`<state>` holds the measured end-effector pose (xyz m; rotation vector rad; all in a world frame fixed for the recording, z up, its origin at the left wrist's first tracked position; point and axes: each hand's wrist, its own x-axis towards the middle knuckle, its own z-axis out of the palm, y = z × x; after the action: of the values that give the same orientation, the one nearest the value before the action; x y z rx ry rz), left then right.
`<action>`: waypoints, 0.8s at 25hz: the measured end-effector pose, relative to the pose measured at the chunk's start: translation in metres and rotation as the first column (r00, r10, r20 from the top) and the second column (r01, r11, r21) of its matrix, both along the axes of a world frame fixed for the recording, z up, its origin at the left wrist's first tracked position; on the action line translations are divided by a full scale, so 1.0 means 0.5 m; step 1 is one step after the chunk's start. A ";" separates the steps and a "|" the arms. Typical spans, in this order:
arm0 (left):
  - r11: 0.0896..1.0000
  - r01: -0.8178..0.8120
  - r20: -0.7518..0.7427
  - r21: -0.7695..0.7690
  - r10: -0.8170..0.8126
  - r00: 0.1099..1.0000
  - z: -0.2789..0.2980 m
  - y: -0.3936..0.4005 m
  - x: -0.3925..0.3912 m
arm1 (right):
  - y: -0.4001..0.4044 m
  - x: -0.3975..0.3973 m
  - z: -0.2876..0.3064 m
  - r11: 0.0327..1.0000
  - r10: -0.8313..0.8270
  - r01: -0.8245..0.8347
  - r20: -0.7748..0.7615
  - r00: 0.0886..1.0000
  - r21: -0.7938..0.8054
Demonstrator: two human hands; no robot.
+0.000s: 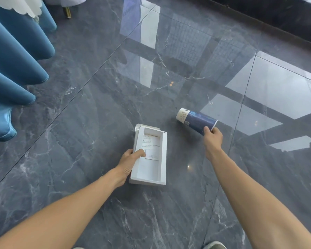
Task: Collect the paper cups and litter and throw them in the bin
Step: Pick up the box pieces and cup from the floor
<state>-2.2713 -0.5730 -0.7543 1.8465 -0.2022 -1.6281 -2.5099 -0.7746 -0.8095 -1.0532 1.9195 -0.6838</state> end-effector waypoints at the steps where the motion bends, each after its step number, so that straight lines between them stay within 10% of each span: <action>1: 1.000 0.008 -0.009 0.021 -0.007 1.000 0.033 0.006 0.000 | 0.023 0.009 0.037 1.000 0.029 -0.029 0.003 1.000 0.001; 20: 0.987 -0.140 0.026 0.077 0.138 0.990 1.254 0.433 0.109 | 0.565 0.187 1.338 0.792 0.606 -0.595 -0.059 0.793 0.136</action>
<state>-2.2169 -0.3564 -0.1271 1.8925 -0.0172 -1.5417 -2.4164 -0.4922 -0.1407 -1.5471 1.5349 -0.1553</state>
